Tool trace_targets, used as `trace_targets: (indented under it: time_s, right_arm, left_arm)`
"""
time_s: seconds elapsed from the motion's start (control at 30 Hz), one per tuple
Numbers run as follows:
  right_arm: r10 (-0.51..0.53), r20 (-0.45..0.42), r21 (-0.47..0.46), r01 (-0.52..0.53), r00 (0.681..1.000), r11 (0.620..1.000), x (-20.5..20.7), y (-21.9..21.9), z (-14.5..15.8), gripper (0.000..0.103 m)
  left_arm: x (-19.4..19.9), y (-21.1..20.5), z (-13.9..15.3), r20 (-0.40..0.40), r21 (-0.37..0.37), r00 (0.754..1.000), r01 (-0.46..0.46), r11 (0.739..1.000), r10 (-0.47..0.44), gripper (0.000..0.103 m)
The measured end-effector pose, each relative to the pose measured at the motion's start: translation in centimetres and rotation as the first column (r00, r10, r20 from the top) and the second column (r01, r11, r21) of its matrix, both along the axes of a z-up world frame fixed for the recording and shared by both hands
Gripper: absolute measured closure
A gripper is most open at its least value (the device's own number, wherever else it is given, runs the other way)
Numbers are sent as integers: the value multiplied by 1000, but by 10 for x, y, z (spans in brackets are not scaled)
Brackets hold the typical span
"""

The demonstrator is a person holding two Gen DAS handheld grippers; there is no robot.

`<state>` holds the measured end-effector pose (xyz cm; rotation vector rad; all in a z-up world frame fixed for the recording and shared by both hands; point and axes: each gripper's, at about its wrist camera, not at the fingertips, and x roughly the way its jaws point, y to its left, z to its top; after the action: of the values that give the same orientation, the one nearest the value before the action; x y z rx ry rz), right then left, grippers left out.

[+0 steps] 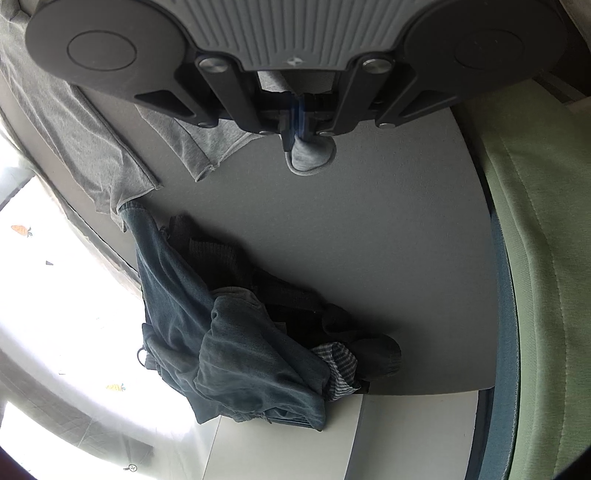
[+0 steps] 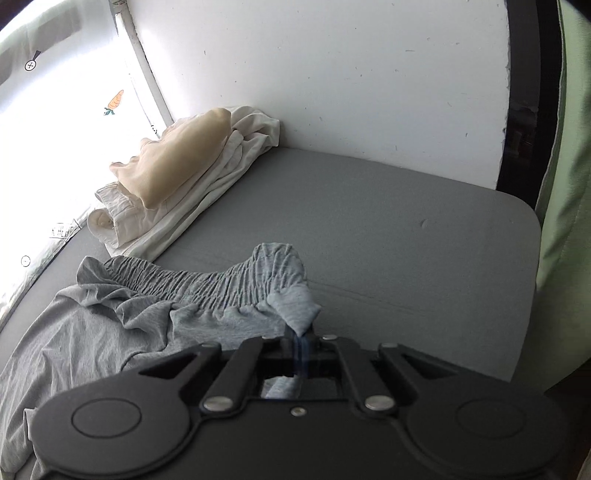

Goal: Fold clothes

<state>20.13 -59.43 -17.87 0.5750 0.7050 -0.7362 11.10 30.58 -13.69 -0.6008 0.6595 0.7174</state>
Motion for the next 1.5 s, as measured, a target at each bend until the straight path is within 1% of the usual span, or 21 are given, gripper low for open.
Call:
trace_targets:
  time_s: [0.1,0.17,0.2,0.23,0.27,0.3,0.37,0.4,0.47,0.53,0.67,0.77,0.8,0.9,0.93,1.17,1.23,1.33,1.43,1.47,1.5]
  right_arm:
    - [2,-69,85,4,998,996,2,-4,-21,99]
    - [3,-95,68,4,996,998,5,1,-23,88]
    - [4,-107,42,1,994,999,9,6,-21,70]
    - [1,-116,20,1,993,1000,11,8,-19,46]
    - [0,-121,-11,-1,993,1000,14,12,-14,40]
    - [7,-121,-45,-12,993,999,17,15,-9,38]
    - [25,-131,-88,-37,991,995,25,19,1,33]
    - [35,-133,-109,-50,990,993,29,21,6,29]
    - [58,-125,-143,-76,990,987,36,24,15,26]
    - [76,-114,-175,-96,991,980,45,29,24,21]
    - [132,-79,-193,-145,988,970,60,39,33,20]
    - [206,-60,-187,-213,977,959,78,48,31,23]
    - [229,-55,-186,-236,972,954,85,52,30,28]
    - [285,-48,-175,-289,957,941,105,61,27,51]
    - [300,-44,-172,-303,953,938,112,62,27,55]
    - [360,-75,-190,-367,930,910,171,63,19,56]
    - [381,-99,-193,-393,919,899,193,59,15,48]
    - [442,-122,-181,-458,889,870,221,55,7,44]
    - [522,-195,-171,-553,830,816,250,59,-6,44]
    - [539,-227,-175,-578,811,797,258,62,-11,44]
    - [553,-255,-184,-601,793,778,263,66,-13,51]
  left_arm:
    - [3,0,-18,-73,-20,997,8,1000,-10,101]
    - [7,-3,-25,-122,-1,992,26,1000,-25,99]
    - [9,-5,-28,-146,15,989,35,999,-32,98]
    - [11,-6,-28,-156,28,987,37,999,-33,98]
    - [11,-5,-26,-156,35,987,31,999,-25,97]
    - [11,-5,-25,-156,42,988,24,999,-17,95]
    - [12,-2,-20,-157,61,988,2,998,7,81]
    - [13,0,-17,-157,73,987,-11,997,22,78]
    - [14,4,-11,-154,104,986,-42,994,58,65]
    - [15,9,-4,-144,128,986,-67,989,86,61]
    - [22,15,8,-118,150,988,-86,985,104,54]
    - [36,9,11,-107,150,991,-60,987,76,53]
    - [41,5,10,-110,151,992,-44,987,61,53]
    - [60,-7,5,-121,151,992,4,989,15,53]
    - [68,-13,2,-127,146,992,27,989,-8,53]
    - [119,-44,-16,-160,108,982,114,988,-96,53]
    - [138,-53,-19,-169,104,979,132,986,-113,53]
    - [165,-61,-23,-178,98,976,146,984,-127,52]
    - [192,-68,-28,-194,91,973,145,985,-125,52]
    - [202,-69,-30,-203,83,972,137,987,-117,52]
    - [207,-70,-31,-207,74,972,129,989,-112,52]
